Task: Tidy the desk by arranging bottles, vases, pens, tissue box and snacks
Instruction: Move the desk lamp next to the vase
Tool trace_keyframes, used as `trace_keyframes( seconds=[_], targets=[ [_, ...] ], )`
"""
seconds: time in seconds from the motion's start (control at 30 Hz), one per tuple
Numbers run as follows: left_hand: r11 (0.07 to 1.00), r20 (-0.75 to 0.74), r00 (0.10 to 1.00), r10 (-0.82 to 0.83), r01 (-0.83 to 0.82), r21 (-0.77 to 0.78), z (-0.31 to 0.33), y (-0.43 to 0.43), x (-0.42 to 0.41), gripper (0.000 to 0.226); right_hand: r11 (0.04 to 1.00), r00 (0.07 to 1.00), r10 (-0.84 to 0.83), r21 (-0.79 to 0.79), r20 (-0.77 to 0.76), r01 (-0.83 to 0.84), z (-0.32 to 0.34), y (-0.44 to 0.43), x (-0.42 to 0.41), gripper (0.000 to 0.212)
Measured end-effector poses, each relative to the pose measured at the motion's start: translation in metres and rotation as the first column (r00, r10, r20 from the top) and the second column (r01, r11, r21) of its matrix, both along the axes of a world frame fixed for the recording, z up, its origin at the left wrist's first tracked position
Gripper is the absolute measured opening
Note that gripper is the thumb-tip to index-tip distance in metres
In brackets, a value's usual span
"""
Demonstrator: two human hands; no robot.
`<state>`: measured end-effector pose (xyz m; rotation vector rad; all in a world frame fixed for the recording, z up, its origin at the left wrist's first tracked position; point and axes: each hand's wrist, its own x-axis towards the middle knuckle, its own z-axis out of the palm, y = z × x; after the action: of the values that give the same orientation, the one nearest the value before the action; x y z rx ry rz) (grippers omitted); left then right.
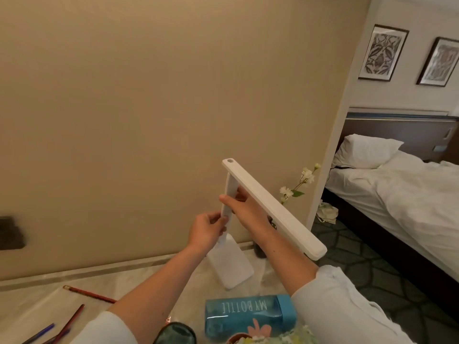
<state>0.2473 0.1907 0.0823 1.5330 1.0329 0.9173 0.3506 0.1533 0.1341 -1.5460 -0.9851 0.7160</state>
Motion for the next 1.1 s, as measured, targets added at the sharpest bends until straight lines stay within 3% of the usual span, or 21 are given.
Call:
trace_keyframes(
  seconds=[0.13, 0.23, 0.37, 0.53, 0.73, 0.83, 0.9, 0.97, 1.1],
  targets=[
    [1.000, -0.004, 1.000, -0.006, 0.006, -0.020, -0.003, 0.000, 0.028, 0.014, 1.000, 1.000, -0.018, 0.016, 0.004, 0.018, -0.003, 0.003, 0.022, 0.047],
    [0.999, -0.032, 0.999, -0.010, 0.009, -0.030, -0.007, 0.003, 0.045, 0.016, 0.997, 0.995, -0.006, 0.076, 0.103, -0.002, -0.004, 0.002, 0.041, 0.043],
    [0.999, -0.113, 0.992, -0.053, 0.052, -0.011, -0.018, 0.011, 0.061, 0.016, 0.995, 0.988, 0.085, 0.042, 0.131, -0.091, -0.007, 0.004, 0.070, 0.023],
    [0.999, -0.217, 0.975, -0.046, 0.048, 0.005, -0.030, 0.013, 0.070, 0.018, 0.986, 0.980, 0.166, 0.013, 0.111, -0.169, -0.024, 0.009, 0.088, 0.032],
    [0.997, -0.227, 0.971, -0.069, 0.075, 0.017, -0.040, 0.015, 0.074, 0.033, 0.988, 0.982, 0.155, -0.013, 0.108, -0.155, -0.043, 0.021, 0.093, 0.002],
    [0.999, -0.185, 0.981, -0.051, 0.053, 0.007, -0.042, 0.017, 0.075, 0.036, 0.985, 0.980, 0.170, -0.019, 0.106, -0.169, -0.043, 0.023, 0.093, 0.002],
    [1.000, -0.145, 0.989, -0.022, 0.021, -0.010, -0.043, 0.019, 0.075, 0.036, 0.983, 0.976, 0.186, -0.016, 0.113, -0.185, -0.041, 0.023, 0.092, 0.013],
    [1.000, -0.139, 0.990, 0.017, -0.020, -0.021, -0.045, 0.021, 0.077, 0.031, 0.978, 0.972, 0.209, -0.017, 0.107, -0.208, -0.040, 0.024, 0.092, 0.005],
    [0.999, -0.195, 0.980, 0.049, -0.049, 0.007, -0.053, 0.027, 0.080, 0.013, 0.969, 0.967, 0.246, -0.020, 0.062, -0.245, -0.039, 0.024, 0.093, 0.029]
  ],
)
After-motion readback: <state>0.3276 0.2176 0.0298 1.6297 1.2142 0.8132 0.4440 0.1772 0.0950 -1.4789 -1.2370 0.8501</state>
